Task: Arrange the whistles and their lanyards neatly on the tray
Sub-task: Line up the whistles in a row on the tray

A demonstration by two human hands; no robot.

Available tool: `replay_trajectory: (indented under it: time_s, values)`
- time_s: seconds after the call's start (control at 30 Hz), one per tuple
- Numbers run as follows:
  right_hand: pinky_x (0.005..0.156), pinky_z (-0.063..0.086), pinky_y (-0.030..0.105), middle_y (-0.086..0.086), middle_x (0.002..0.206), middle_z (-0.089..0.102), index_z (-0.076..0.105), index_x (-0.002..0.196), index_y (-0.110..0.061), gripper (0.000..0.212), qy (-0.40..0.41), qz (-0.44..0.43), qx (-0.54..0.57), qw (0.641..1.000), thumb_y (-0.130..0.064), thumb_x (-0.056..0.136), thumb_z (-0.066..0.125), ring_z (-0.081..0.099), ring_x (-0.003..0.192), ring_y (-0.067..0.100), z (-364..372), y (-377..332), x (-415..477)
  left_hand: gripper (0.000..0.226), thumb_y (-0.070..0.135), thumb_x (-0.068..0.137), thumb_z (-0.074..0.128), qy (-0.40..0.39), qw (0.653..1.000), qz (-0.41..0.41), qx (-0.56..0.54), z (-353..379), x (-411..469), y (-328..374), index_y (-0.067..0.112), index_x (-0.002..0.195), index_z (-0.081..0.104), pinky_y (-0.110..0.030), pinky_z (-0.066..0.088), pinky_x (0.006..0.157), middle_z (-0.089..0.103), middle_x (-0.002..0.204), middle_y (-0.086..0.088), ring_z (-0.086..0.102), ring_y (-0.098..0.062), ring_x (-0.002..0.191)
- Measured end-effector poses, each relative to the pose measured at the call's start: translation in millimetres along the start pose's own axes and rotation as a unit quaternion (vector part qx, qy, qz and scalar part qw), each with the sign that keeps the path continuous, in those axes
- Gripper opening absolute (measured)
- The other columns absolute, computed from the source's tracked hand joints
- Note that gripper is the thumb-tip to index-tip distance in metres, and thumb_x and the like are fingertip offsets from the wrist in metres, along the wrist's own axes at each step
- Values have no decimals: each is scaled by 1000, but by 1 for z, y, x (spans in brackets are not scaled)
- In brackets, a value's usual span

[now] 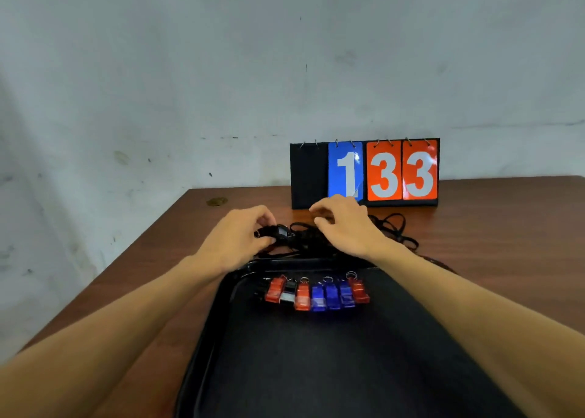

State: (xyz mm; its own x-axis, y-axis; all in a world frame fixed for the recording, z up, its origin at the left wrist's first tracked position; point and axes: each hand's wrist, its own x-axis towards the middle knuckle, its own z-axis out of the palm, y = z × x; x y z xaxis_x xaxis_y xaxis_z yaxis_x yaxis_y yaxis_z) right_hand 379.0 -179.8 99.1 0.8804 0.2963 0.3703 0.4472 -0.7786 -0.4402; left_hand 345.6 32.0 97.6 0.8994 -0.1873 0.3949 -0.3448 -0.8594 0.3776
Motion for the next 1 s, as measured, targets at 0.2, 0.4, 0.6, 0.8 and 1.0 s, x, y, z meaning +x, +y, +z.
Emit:
replay_trajectory:
  time_s: [0.2,0.4,0.6,0.8,1.0]
  values:
    - [89,50,26,-2,105,68,67,109,-16,28,-73,21,165,983,-36,92,56,62,95,9,-3,-34,3,26,18,81,73,60,996,62,18,2,-1,9,25,103,62,-26,51,84,65,103,11,58,-4,89]
    - [67,49,15,3,87,72,71,95,-13,10,-81,80,227,967,-16,88,64,66,70,9,-8,-33,1,28,16,77,77,63,996,47,-40,8,-2,15,26,99,63,-17,48,83,63,99,12,58,-2,90]
    - [66,46,14,2,83,70,70,95,-11,9,-28,110,270,956,-14,89,63,67,64,6,-6,-25,2,33,27,79,74,13,948,-44,-314,4,-3,23,23,111,67,-6,45,80,68,107,14,61,8,99]
    - [65,40,15,0,96,72,66,106,-17,23,-42,110,314,942,-32,88,64,66,75,6,-1,-21,-4,28,11,73,79,85,944,-100,-303,6,11,30,22,97,69,-15,47,81,71,95,8,65,-2,91]
    - [69,48,17,4,90,72,68,101,-10,19,-36,130,261,956,-11,82,71,65,72,8,2,-15,2,39,2,66,82,106,962,-110,-225,-11,21,31,25,95,68,-28,51,85,71,89,7,64,-13,89]
